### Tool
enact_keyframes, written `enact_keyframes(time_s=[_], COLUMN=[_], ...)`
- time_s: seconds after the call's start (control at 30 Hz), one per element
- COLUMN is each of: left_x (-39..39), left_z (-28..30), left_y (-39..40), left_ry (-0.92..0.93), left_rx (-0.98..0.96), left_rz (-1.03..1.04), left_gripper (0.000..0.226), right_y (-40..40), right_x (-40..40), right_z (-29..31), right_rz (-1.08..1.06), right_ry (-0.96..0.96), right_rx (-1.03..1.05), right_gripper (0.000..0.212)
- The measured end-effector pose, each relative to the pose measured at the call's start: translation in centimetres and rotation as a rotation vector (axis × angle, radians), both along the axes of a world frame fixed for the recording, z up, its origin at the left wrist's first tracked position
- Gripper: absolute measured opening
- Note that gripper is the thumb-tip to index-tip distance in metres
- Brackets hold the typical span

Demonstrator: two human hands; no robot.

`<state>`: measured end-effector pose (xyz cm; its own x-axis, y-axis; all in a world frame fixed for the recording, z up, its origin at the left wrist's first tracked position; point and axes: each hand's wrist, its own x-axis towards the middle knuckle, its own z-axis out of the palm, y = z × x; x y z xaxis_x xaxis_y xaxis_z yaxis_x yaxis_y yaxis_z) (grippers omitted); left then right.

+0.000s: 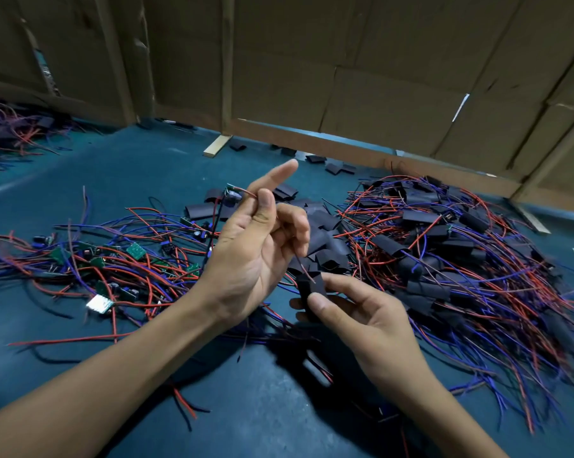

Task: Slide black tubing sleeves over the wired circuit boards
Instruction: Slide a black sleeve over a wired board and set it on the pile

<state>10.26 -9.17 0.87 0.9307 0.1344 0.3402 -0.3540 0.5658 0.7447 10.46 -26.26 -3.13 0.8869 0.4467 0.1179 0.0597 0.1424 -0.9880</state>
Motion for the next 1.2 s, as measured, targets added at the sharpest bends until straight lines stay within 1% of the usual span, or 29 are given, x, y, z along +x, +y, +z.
enact_keyframes(time_s=[0.17, 0.3, 0.47, 0.7, 0.77, 0.87, 0.93, 1.0, 1.1, 1.2], left_x=[-0.1, -0.1, -0.1, -0.1, -0.2, -0.4, -0.4, -0.5, -0.8, -0.8], left_z=[0.2, 0.2, -0.6, 0.5, 0.5, 0.0, -0.6, -1.2, -1.9, -2.1], left_y=[0.3, 0.1, -0.7, 0.9, 0.8, 0.1, -0.3, -0.6, -0.8, -0.4], left_ry=[0.011, 0.004, -0.005, -0.029, -0.041, -0.066, -0.073, -0.086, -0.081, -0.012], left_rx=[0.012, 0.020, 0.054, 0.035, 0.041, 0.061, 0.074, 0.136, 0.369, 0.526], left_rz=[0.036, 0.039, 0.020, 0.078, 0.075, 0.045, -0.004, -0.034, -0.045, -0.157], left_gripper=[0.036, 0.036, 0.036, 0.034, 0.035, 0.035, 0.035, 0.037, 0.039, 0.039], right_y=[0.0, 0.1, 0.4, 0.4, 0.4, 0.4, 0.4, 0.4, 0.2, 0.1], right_x=[-0.2, -0.4, -0.6, -1.0, -1.0, -0.9, -1.0, -1.0, -0.6, -0.4], right_z=[0.3, 0.3, 0.5, 0.8, 0.8, 0.7, 0.6, 0.7, 0.7, 0.8], right_rz=[-0.009, 0.028, 0.020, 0.090, 0.096, 0.056, 0.062, 0.061, 0.002, -0.030], right_ry=[-0.006, 0.041, 0.048, 0.169, 0.170, 0.146, 0.145, 0.144, 0.087, 0.009], right_rx=[-0.035, -0.011, -0.074, 0.020, 0.016, -0.039, -0.027, -0.016, -0.041, -0.026], right_gripper=[0.032, 0.022, 0.037, 0.033, 0.032, 0.036, 0.031, 0.028, 0.032, 0.026])
